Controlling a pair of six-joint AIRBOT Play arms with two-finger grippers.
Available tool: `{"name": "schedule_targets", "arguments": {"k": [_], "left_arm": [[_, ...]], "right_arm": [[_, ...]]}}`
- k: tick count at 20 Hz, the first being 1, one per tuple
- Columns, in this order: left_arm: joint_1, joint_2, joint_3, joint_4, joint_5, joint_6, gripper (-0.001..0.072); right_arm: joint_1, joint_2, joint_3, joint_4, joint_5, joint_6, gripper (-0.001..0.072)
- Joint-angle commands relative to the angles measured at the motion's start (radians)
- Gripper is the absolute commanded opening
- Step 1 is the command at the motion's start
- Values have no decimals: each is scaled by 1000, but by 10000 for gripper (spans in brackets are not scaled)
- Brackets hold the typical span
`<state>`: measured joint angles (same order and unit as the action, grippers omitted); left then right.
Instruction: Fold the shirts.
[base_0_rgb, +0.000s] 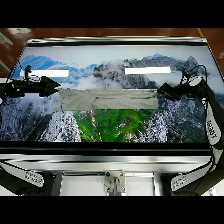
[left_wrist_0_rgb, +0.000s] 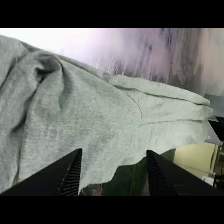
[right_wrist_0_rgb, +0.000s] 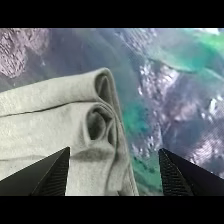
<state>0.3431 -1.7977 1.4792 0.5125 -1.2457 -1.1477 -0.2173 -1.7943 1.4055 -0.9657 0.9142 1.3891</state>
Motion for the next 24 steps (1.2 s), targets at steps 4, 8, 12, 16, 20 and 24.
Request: {"name": "schedule_targets", "arguments": {"k": [4, 8, 12, 16, 20, 24], "left_arm": [[-3, 31, 17, -21, -98, 6, 489], [-23, 45, 18, -85, -101, 40, 487], [-55, 46, 18, -140, -101, 40, 270], [-173, 45, 14, -138, -43, 66, 45], [-414, 31, 12, -124, 153, 62, 45], [-661, -2, 13, -132, 289, 59, 46]], "right_arm": [[13, -98, 1, 249, 92, -18, 676], [53, -131, 1, 290, 40, 10, 422], [56, -86, 1, 306, 27, -25, 54], [57, 89, 1, 253, 192, -85, 53], [57, 312, 1, 251, 334, -40, 53], [57, 511, 1, 245, 434, 56, 54]]}}
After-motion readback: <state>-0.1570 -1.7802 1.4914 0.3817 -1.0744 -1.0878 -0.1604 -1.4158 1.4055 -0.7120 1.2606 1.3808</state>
